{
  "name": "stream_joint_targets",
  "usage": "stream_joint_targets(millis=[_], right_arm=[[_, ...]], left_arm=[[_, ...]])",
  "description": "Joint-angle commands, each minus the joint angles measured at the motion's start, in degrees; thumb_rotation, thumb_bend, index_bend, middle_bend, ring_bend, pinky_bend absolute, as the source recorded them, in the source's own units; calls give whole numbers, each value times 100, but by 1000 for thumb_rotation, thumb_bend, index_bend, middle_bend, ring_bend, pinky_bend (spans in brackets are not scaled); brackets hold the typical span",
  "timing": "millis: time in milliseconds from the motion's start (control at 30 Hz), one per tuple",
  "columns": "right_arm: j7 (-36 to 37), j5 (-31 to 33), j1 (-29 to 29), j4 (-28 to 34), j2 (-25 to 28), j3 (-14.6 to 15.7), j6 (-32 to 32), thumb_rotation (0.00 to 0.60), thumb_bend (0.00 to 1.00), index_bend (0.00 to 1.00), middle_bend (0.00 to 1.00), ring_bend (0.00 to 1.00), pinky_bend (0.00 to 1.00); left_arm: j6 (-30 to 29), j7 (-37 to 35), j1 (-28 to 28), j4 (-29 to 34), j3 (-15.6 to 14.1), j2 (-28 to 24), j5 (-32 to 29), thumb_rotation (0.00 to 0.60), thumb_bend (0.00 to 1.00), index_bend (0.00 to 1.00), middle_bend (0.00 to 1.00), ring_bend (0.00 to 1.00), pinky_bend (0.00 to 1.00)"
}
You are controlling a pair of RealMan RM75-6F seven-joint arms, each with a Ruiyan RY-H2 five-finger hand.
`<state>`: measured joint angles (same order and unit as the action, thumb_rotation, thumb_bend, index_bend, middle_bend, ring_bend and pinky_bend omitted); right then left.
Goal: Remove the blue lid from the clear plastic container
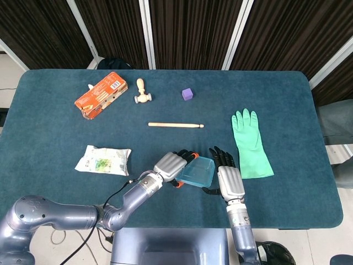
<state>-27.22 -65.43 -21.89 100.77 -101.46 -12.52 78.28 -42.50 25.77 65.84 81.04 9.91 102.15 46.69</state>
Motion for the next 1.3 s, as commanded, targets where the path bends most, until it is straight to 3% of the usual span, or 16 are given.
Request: stream_joint_targets(millis=[33, 800, 1300], right_arm=[[4, 7, -6, 3, -5, -15, 11, 600, 108, 0, 0, 0, 0], [-87, 115, -92, -117, -126, -140, 89, 600, 108, 1, 0, 0, 0], [352, -221, -113, -323, -100, -15, -8, 600, 110, 158, 128, 12, 0]], left_arm=[[11, 6, 14, 13, -1, -15, -23, 600, 319, 119, 213, 186, 302], [132, -20, 159, 150, 3, -157, -84, 600, 319, 119, 216, 207, 329], [114, -199, 155, 186, 29, -170, -15, 600, 263, 113, 184, 167, 285]])
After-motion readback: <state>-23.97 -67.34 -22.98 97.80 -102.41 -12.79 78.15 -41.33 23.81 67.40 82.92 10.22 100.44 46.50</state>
